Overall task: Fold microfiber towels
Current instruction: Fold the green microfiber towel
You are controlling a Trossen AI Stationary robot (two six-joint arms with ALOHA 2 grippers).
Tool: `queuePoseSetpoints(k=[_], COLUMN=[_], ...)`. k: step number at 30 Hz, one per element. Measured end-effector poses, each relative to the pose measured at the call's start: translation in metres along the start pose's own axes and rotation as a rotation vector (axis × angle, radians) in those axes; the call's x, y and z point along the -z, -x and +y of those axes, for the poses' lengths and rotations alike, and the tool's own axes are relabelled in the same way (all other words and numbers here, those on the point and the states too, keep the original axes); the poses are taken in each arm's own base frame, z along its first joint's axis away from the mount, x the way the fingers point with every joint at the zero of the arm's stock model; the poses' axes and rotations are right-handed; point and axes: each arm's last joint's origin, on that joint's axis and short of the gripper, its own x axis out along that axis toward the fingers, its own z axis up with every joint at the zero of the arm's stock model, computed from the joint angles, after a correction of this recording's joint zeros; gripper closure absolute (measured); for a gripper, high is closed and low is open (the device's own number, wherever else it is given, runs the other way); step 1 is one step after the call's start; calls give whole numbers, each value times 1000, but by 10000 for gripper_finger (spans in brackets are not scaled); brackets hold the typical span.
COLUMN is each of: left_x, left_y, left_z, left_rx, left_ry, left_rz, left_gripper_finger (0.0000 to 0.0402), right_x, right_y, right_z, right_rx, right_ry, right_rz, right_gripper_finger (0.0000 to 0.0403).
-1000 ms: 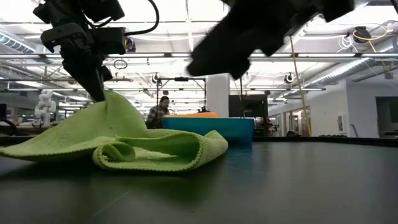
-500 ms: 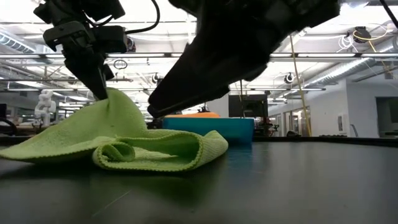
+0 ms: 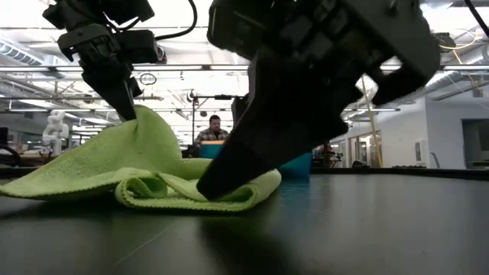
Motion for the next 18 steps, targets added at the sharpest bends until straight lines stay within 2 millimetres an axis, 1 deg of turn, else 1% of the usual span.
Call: queuePoseSetpoints(k=[2,4,10,11,15,18], left_x=[1,1,1,1,1,1], left_y=[0,0,0,0,0,0], left_z=[0,0,-1,-1,-1,-1], left_rx=[-1,-1,0,0,0,0], left_ry=[9,8,5,5,-3,-3], left_rz=[8,8,12,12,14,14], left_gripper_finger=[397,397,387,388,398,393], right_x=[2,2,3,4,7,9], right_y=[0,1,11,13,21,27], right_z=[-1,-3,-2,0,5,12], right_rx=[34,74,161,179,272,338], right_ry=[-2,0,-6,-9,-52,-90], right_rz=[9,11,49,60,71,51], right_gripper_finger=[249,274,380,391,395,400])
